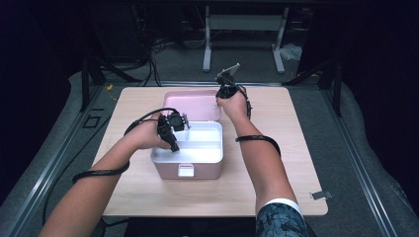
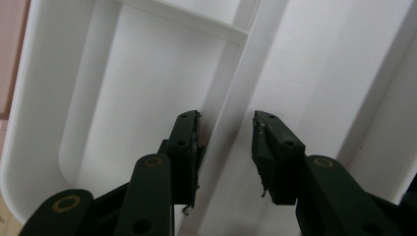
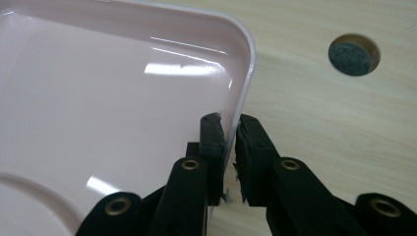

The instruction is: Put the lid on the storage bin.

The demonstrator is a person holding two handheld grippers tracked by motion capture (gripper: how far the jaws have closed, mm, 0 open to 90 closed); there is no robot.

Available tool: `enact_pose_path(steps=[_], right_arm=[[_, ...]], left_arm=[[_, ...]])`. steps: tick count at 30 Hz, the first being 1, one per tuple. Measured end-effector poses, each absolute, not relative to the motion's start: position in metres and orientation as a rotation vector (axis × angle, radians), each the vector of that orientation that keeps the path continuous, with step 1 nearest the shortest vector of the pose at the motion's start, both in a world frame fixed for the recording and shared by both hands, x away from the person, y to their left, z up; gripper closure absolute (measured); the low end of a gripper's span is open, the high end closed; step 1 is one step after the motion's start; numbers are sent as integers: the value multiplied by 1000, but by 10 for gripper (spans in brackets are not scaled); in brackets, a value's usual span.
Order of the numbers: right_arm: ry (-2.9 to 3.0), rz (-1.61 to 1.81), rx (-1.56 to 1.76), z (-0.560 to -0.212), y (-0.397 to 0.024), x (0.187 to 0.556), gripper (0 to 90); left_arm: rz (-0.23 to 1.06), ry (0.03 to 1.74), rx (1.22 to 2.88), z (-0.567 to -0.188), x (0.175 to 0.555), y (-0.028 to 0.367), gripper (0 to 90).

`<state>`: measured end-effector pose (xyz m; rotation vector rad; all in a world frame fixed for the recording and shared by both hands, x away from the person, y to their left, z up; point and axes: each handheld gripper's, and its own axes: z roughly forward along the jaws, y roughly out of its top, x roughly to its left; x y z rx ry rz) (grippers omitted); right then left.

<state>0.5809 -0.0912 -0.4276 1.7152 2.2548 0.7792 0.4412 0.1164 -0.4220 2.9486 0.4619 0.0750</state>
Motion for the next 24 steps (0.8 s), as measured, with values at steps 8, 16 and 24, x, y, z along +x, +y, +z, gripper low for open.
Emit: enact_pose_path(steps=[8, 16, 24], right_arm=[[2170, 976, 1597, -382, -101, 547, 861], [2127, 1081, 1423, -361, -109, 500, 871], [2130, 1098, 1382, -358, -111, 489, 871]], left_arm=[[81, 471, 2940, -422, 440, 118, 624], [90, 510, 2880, -423, 438, 125, 628], [91, 533, 2849, -420, 439, 125, 615]])
